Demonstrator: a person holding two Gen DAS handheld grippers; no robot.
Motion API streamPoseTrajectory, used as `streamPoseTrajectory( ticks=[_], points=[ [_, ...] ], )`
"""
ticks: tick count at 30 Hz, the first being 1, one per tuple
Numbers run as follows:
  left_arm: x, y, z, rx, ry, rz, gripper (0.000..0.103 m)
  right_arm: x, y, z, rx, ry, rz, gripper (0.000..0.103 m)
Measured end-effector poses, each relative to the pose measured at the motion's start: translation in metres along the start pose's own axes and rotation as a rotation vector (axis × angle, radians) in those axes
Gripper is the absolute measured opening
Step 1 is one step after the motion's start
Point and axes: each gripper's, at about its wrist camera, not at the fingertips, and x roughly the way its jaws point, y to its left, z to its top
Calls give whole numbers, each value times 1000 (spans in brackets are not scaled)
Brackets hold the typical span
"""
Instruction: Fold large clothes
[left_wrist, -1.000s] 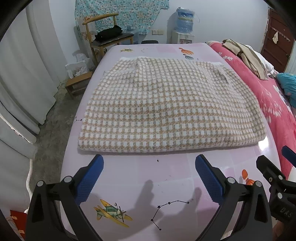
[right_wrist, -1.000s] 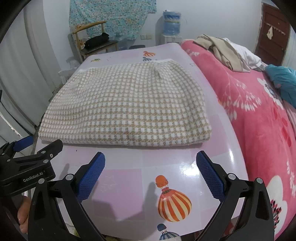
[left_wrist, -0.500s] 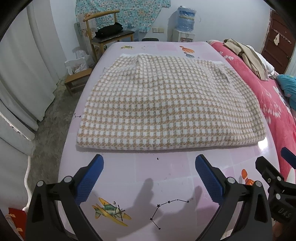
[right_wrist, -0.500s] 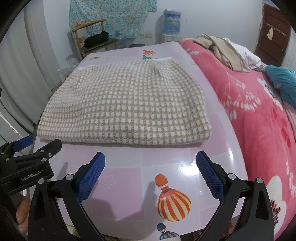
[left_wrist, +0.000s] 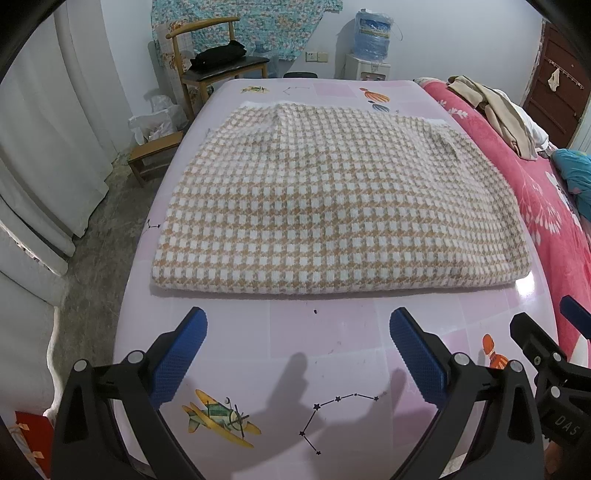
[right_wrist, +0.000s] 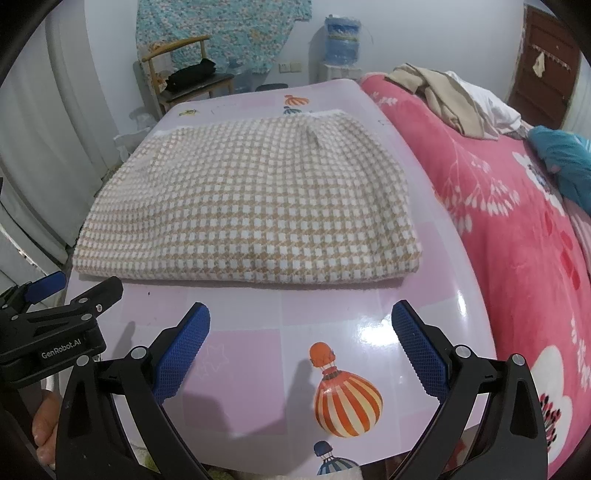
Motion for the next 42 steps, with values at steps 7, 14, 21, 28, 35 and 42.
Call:
streamPoseTrajectory(
  ticks=[7,14,21,28,35,42],
  points=[
    [0,1,-2,-2,1,1,97,-1,1,0,2,1,0,95],
    [0,2,-2,-2,1,2,97,-1,1,0,2,1,-1,95],
    [-1,3,-2,-5,1,4,97,-1,4,0,-2,1,-2,95],
    [-2,4,-1,-8,-1,6,97,-1,4,-1,0,0,-2,95],
    [-3,4,-1,-8,-3,6,97,-1,3,1,-5,0,0,95],
    [-3,3,0,-7,-3,9,97,-1,3,1,-5,-1,-1,95]
  ],
)
